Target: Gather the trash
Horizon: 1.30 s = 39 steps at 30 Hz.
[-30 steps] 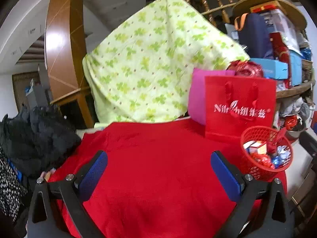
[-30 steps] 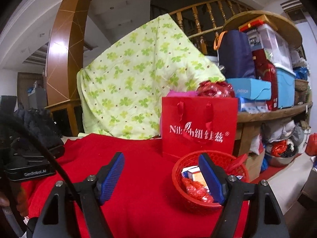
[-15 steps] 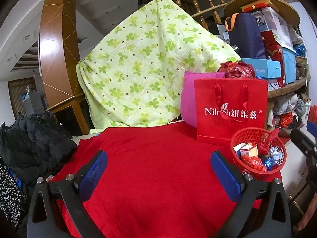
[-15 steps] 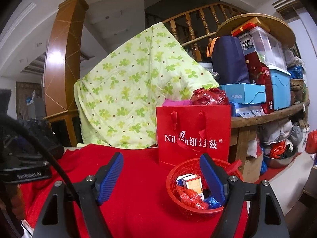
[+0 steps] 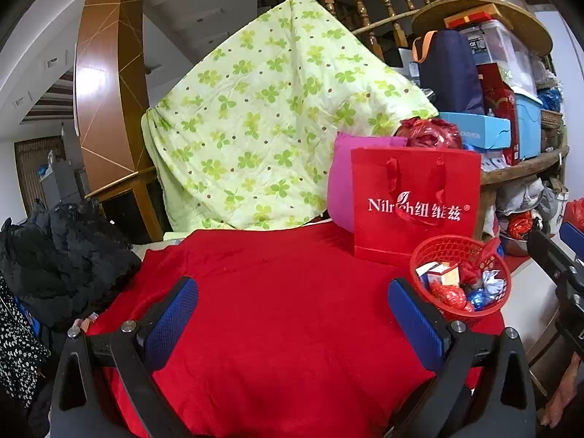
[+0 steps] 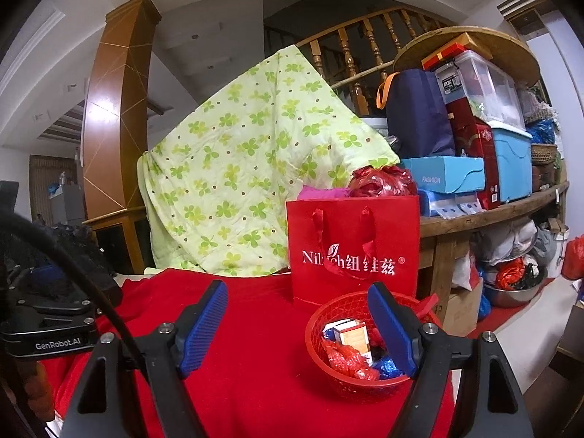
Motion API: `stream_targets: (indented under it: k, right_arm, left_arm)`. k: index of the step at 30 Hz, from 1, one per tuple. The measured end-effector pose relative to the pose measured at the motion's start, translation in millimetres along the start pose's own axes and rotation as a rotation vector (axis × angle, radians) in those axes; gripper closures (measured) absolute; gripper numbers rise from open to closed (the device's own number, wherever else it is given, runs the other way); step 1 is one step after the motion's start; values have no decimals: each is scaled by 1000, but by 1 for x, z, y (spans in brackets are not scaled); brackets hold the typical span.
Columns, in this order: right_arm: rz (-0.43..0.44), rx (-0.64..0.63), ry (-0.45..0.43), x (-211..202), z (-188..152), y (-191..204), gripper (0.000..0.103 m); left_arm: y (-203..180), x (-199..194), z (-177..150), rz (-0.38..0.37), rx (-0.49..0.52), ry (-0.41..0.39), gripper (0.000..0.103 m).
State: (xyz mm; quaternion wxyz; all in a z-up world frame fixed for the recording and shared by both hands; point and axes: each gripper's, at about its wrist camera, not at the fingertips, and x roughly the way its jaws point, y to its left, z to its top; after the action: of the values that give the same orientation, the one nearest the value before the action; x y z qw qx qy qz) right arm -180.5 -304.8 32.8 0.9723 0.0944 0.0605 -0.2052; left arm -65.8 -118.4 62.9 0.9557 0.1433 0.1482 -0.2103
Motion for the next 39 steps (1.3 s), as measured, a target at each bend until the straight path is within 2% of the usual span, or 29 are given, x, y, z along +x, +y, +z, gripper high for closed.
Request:
stream_targets:
  k: [6, 31, 35, 39]
  right_arm:
    - [-14, 22, 12, -12, 6, -6, 21]
    - [-33, 25, 42, -5, 8, -12, 21]
    - [-37, 31, 38, -5, 8, -14, 15]
    - [-38, 33, 34, -6, 8, -15, 15]
  left_arm:
    - [-6, -11, 5, -6, 18, -25, 0]
    - [-15, 8, -4, -32, 19, 44, 0]
    - [-15, 8, -4, -30, 18, 48, 0]
    - [-15, 8, -5, -31, 17, 51, 0]
